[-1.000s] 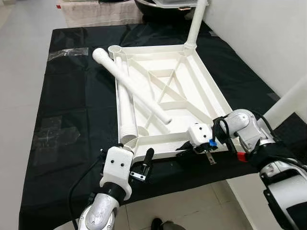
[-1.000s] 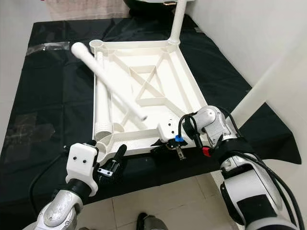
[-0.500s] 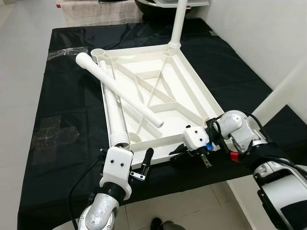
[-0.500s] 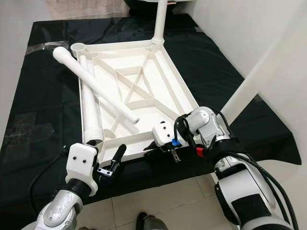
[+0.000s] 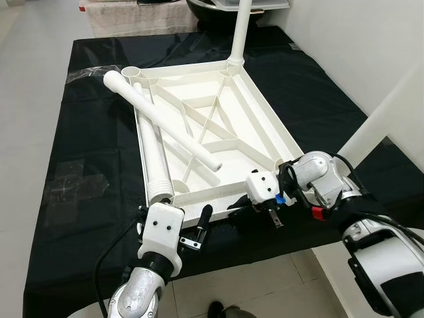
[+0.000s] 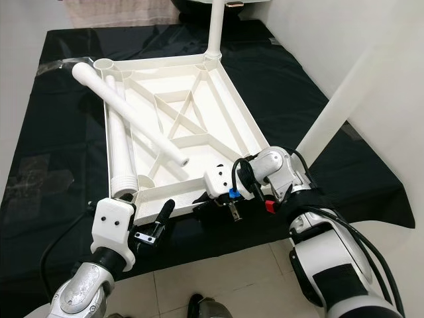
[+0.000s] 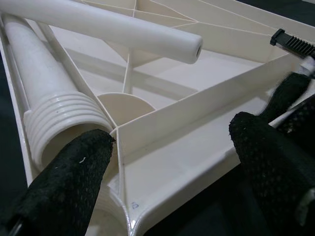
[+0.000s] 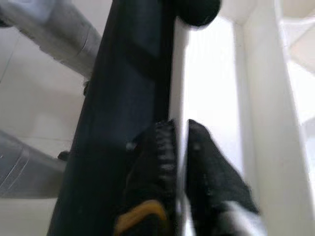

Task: Building children table

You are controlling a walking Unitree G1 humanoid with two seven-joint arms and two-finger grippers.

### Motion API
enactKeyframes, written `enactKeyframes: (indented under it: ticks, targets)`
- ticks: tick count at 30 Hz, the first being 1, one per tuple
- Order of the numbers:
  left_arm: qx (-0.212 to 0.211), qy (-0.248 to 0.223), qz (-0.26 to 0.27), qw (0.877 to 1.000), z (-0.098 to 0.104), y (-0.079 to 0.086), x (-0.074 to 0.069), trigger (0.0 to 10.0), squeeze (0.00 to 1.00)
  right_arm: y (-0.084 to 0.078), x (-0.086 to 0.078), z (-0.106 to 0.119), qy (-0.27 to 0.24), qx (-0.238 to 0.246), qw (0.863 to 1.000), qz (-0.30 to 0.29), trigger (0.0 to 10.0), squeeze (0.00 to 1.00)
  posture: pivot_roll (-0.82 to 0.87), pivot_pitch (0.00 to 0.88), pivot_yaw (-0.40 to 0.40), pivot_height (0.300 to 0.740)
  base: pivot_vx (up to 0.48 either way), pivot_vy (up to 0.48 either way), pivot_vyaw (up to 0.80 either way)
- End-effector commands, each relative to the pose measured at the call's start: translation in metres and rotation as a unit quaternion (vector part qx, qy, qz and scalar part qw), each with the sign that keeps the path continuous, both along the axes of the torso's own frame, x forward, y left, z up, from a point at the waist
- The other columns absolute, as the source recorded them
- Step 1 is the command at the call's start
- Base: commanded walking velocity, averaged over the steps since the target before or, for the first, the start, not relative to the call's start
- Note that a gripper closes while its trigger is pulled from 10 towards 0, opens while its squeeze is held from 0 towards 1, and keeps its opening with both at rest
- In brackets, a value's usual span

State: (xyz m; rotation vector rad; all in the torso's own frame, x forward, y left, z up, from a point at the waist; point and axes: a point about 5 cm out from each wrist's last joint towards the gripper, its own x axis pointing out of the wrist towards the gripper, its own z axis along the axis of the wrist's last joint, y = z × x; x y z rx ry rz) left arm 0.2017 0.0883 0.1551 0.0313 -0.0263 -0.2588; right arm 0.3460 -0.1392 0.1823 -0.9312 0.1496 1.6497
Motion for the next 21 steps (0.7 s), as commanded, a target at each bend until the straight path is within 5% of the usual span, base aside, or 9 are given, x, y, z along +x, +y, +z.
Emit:
enactKeyframes:
  ticks: [1,4,5,7,8,21]
  targets:
    - [0.001,0.007,-0.002,1.000,-0.002,0.000,-0.003,10.0,0.00,0.007,0.003,0.012,-0.013,0.026,1.000,0.002,10.0,1.00,0.04,0.200,-0.095,0.740,0.000,0.000,0.00]
    - [0.001,0.007,-0.002,1.000,-0.002,0.000,-0.003,10.0,0.00,0.008,0.003,0.013,-0.013,0.040,0.999,0.005,10.0,1.00,0.05,0.201,-0.094,0.740,0.000,0.000,0.00]
    - [0.001,0.008,-0.002,1.000,-0.002,0.000,-0.002,10.0,0.00,0.008,0.003,0.013,-0.013,0.041,0.999,0.004,10.0,0.80,0.05,0.201,-0.094,0.740,0.000,0.000,0.00]
    - [0.001,0.007,-0.002,1.000,-0.002,0.000,-0.002,10.0,0.00,0.008,0.002,0.013,-0.011,0.039,0.999,0.007,10.0,0.80,0.05,0.201,-0.094,0.740,0.000,0.000,0.00]
    - [0.001,0.008,-0.002,1.000,-0.002,0.000,-0.002,10.0,0.00,0.008,0.003,0.014,-0.007,0.041,0.999,0.001,10.0,0.00,0.05,0.201,-0.094,0.740,0.000,0.000,0.00]
    - [0.001,0.009,-0.002,1.000,-0.003,0.000,-0.001,10.0,0.00,-0.005,0.003,0.035,0.045,0.029,0.999,0.003,10.0,0.00,0.04,0.204,-0.091,0.740,0.000,0.000,0.00]
